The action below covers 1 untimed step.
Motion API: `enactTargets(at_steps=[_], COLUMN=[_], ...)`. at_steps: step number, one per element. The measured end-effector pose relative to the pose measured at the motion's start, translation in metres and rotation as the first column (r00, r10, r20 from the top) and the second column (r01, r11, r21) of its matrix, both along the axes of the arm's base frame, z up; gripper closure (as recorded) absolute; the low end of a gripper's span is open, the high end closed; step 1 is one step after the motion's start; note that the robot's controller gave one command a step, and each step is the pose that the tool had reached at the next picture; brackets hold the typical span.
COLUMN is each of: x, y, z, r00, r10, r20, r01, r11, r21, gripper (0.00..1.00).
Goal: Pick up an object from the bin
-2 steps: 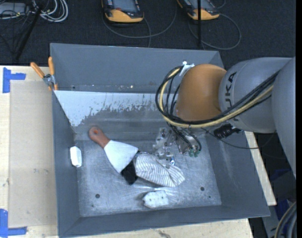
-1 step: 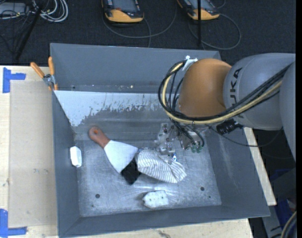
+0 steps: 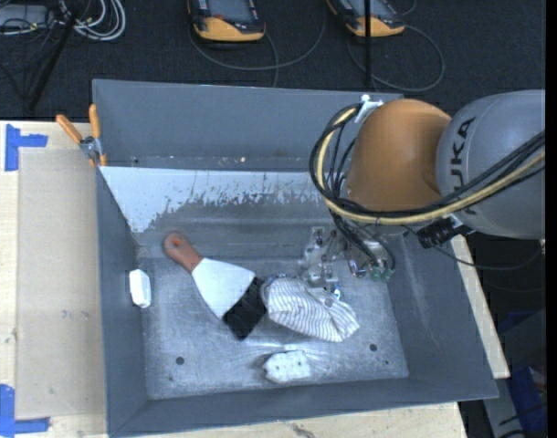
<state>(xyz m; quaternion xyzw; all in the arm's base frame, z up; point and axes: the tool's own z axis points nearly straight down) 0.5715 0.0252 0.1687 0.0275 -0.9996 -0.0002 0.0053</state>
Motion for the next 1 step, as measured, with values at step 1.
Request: enactTargets(at_steps=[1], x=[0.0093], y=[0.0009], z=[0.0015], r00=[0.999], r10=[-0.016], r20=[0.028], r01=[0.016], r11=[1.000], r21=[0.001], gripper=[1.00])
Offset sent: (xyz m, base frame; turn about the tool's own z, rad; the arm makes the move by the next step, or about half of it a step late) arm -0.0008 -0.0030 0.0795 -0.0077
